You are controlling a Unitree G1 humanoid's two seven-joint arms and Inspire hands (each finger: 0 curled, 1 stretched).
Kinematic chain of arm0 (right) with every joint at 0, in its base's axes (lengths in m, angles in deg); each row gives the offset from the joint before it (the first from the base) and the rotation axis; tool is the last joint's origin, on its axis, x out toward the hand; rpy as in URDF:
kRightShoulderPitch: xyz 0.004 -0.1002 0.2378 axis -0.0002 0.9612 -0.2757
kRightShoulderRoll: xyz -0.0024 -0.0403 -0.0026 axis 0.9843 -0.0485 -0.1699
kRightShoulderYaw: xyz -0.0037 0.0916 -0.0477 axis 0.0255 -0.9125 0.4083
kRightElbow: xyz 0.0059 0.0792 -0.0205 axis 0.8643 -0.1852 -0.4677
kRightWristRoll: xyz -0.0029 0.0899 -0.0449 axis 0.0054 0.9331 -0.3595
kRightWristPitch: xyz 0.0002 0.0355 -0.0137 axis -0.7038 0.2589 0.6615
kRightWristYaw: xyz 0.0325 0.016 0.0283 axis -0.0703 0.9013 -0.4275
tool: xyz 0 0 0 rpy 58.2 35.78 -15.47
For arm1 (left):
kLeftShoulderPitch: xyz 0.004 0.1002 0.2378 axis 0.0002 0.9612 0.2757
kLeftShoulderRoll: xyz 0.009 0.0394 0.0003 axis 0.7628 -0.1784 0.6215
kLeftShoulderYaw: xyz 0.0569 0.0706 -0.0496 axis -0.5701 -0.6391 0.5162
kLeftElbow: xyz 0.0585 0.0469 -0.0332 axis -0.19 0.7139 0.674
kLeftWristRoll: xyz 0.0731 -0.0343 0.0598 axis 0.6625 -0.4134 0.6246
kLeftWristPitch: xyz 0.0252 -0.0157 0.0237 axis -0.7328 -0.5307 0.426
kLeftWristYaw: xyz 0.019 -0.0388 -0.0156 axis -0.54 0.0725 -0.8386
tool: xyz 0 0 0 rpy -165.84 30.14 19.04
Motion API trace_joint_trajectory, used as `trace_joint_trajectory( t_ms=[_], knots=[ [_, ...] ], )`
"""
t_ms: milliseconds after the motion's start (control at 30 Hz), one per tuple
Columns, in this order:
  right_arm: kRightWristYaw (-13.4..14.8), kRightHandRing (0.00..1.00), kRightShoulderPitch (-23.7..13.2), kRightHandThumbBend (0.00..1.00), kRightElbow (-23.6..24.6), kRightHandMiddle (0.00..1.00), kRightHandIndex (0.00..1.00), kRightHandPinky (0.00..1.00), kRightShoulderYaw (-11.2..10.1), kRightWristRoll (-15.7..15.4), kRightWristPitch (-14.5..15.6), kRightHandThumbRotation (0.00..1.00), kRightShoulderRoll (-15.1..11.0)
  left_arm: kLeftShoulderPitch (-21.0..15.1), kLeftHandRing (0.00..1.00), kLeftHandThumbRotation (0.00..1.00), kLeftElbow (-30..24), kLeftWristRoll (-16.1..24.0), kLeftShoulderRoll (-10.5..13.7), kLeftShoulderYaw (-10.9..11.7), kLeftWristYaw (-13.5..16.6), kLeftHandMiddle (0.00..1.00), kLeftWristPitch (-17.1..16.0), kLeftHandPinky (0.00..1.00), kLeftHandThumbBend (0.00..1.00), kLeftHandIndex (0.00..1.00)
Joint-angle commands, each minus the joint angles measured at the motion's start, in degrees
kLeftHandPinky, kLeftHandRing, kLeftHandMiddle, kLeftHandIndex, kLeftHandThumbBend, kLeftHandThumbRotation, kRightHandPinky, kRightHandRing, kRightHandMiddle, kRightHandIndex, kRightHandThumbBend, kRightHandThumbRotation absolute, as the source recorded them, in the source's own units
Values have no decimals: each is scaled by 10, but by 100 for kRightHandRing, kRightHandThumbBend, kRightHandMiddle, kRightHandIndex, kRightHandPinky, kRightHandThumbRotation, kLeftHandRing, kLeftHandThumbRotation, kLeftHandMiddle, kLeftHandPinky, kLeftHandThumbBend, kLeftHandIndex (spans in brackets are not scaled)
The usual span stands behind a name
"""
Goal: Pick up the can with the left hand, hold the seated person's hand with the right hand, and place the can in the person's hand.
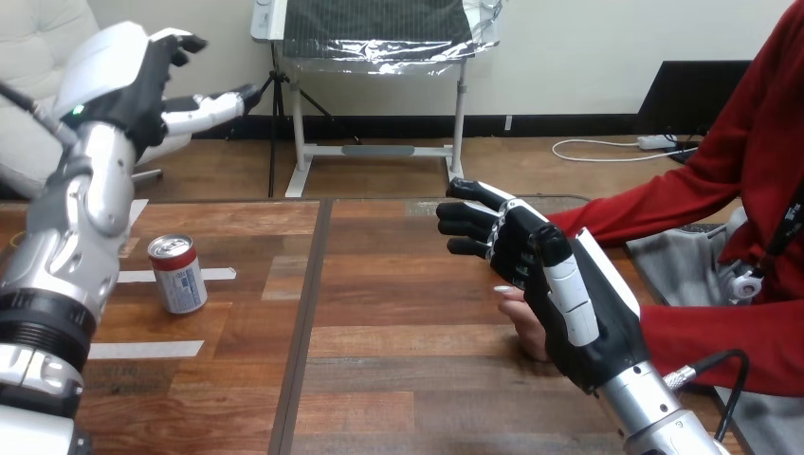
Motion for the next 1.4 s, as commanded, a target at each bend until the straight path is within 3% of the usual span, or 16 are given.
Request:
trace_joint_trajectory(
  t_ms=[0,367,600,1367],
  knots=[
    [1,81,-43,79,3,81,84,80,-4,12,-9,100,3,-41,84,65,51,6,-6,-1,27,86,-15,77,69,86],
    [-1,81,-41,80,6,81,84,79,-3,12,-10,100,2,-57,91,67,137,14,-23,-14,65,92,-31,89,72,91],
    [-2,81,-39,80,7,81,84,79,-3,13,-11,100,2,-65,95,73,176,15,-35,-18,65,96,-19,92,74,95],
    [-8,81,-39,81,6,80,83,78,-4,17,-15,100,2,-73,94,74,237,6,-57,-15,58,96,2,92,76,94]
  ],
)
